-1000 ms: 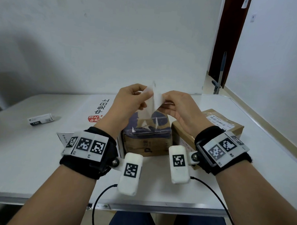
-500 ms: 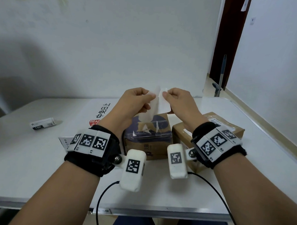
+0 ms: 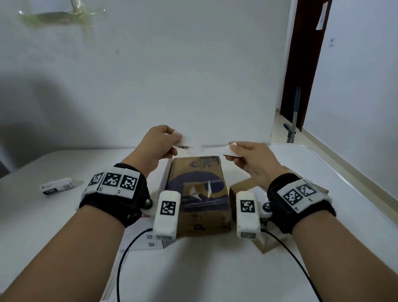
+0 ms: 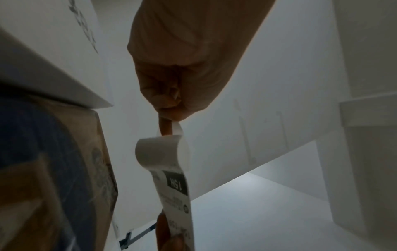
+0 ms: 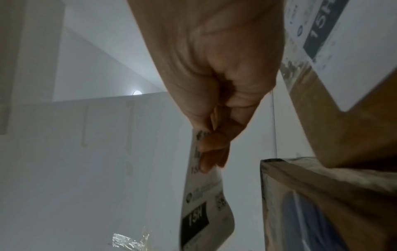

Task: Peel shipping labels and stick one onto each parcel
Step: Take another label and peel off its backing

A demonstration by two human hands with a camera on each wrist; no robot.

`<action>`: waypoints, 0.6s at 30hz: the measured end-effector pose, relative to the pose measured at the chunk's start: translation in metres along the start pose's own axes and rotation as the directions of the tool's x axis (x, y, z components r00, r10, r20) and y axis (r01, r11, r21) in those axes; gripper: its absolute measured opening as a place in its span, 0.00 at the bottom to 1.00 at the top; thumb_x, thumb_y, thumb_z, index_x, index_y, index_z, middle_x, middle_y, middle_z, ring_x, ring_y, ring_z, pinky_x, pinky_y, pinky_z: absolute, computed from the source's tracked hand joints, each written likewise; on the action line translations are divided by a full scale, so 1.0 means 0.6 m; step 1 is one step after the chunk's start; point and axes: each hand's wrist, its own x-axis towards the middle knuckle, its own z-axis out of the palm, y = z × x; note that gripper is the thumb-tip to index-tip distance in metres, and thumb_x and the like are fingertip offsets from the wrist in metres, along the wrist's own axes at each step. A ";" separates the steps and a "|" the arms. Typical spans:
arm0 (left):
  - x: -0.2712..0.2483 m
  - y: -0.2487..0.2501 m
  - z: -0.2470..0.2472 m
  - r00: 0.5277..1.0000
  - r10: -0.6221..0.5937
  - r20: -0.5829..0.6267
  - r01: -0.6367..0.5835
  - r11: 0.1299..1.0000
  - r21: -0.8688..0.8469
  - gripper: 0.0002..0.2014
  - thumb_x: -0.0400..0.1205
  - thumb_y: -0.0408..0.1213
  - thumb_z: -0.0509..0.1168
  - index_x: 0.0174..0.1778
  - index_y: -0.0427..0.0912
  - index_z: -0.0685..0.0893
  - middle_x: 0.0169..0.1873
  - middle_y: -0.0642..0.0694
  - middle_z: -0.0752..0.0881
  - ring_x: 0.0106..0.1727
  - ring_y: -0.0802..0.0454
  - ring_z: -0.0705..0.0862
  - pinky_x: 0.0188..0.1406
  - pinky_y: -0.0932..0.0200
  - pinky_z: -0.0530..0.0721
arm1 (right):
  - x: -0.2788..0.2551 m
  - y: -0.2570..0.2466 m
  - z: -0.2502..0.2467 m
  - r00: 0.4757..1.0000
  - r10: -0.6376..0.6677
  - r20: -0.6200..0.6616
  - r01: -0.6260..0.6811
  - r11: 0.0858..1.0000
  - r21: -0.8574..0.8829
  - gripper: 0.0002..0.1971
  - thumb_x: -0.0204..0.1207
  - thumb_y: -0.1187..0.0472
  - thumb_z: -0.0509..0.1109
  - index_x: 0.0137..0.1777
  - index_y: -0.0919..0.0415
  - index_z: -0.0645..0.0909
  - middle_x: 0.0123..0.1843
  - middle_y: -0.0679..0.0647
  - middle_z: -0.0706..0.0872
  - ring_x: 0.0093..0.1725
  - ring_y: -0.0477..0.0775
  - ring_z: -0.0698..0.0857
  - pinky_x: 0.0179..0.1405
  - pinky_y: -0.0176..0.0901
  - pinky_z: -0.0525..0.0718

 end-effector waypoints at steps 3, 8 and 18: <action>0.015 0.004 -0.003 1.000 0.017 -0.004 -0.017 0.998 0.058 0.04 0.84 0.36 0.65 0.48 0.39 0.79 0.28 0.44 0.84 0.14 0.62 0.79 0.17 0.70 0.78 | 0.007 -0.011 -0.001 0.992 0.100 0.077 -0.103 0.994 0.036 0.05 0.79 0.71 0.69 0.52 0.72 0.84 0.51 0.62 0.86 0.45 0.53 0.87 0.27 0.27 0.85; 0.047 0.006 -0.002 1.000 -0.013 0.009 0.013 0.999 0.036 0.03 0.84 0.34 0.65 0.47 0.38 0.79 0.32 0.43 0.82 0.14 0.63 0.78 0.16 0.70 0.78 | 0.019 -0.027 -0.006 0.988 0.144 0.062 -0.147 0.988 0.037 0.15 0.76 0.77 0.69 0.62 0.80 0.79 0.53 0.66 0.87 0.35 0.51 0.92 0.26 0.27 0.85; 0.119 0.013 0.000 0.969 -0.225 -0.104 0.159 0.887 -0.434 0.08 0.84 0.20 0.56 0.41 0.33 0.75 0.15 0.44 0.84 0.15 0.56 0.84 0.19 0.67 0.84 | 0.049 -0.047 -0.030 0.988 0.129 -0.084 -0.114 0.980 0.165 0.08 0.78 0.81 0.61 0.42 0.74 0.79 0.43 0.66 0.85 0.38 0.56 0.88 0.27 0.30 0.88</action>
